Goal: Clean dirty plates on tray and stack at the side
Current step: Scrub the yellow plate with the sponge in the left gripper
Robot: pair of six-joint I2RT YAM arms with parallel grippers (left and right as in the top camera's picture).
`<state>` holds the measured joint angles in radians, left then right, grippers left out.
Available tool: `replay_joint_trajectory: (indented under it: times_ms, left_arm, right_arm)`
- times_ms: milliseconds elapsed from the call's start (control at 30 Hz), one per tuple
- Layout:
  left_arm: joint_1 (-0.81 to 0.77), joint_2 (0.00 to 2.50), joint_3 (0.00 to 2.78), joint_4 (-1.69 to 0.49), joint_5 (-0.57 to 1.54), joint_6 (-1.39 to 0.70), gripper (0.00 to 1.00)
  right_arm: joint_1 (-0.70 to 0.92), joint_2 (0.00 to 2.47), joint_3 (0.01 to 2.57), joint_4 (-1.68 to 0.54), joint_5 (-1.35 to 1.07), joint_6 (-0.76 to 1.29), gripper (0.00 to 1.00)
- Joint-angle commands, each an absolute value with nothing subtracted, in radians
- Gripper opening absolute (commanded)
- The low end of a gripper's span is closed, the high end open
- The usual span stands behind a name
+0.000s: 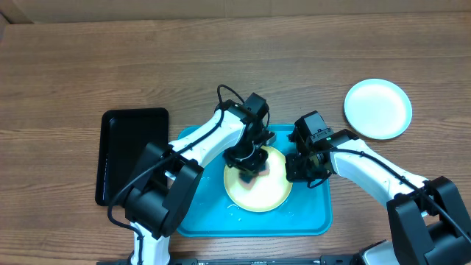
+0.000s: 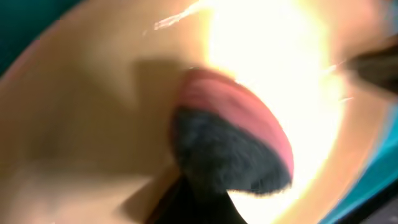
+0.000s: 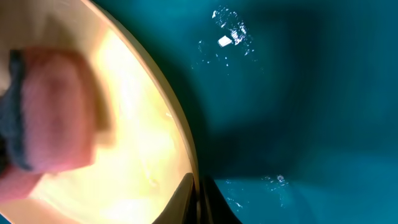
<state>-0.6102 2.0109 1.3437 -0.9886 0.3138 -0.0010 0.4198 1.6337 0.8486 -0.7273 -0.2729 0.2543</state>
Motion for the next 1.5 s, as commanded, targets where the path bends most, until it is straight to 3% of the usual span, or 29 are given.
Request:
replay_joint_trajectory:
  times_ms: [0, 200, 400, 933, 1100, 1467]
  left_arm:
    - [-0.615, 2.027, 1.359, -1.035, 0.08, -0.025, 0.04]
    - [-0.615, 2.031, 1.356, -1.06, -0.181, -0.14, 0.04]
    - [-0.617, 2.033, 1.356, -0.96, -0.234, -0.214, 0.04]
    - [-0.715, 2.033, 1.428, -0.852, 0.191, -0.043, 0.04]
    - [-0.728, 2.033, 1.429, -0.852, 0.221, -0.045, 0.04]
    - [-0.635, 2.033, 1.43, -1.022, -0.332, -0.278, 0.04]
  right_arm:
    - [0.426, 1.636, 0.839, -0.733, -0.27, 0.24, 0.04]
    - [0.426, 1.636, 0.839, -0.735, -0.27, 0.239, 0.04]
    - [0.426, 1.636, 0.839, -0.736, -0.27, 0.239, 0.04]
    - [0.426, 1.636, 0.839, -0.737, -0.271, 0.239, 0.04]
    - [0.426, 1.636, 0.839, -0.743, -0.271, 0.239, 0.04]
    - [0.426, 1.636, 0.839, -0.754, -0.27, 0.239, 0.04]
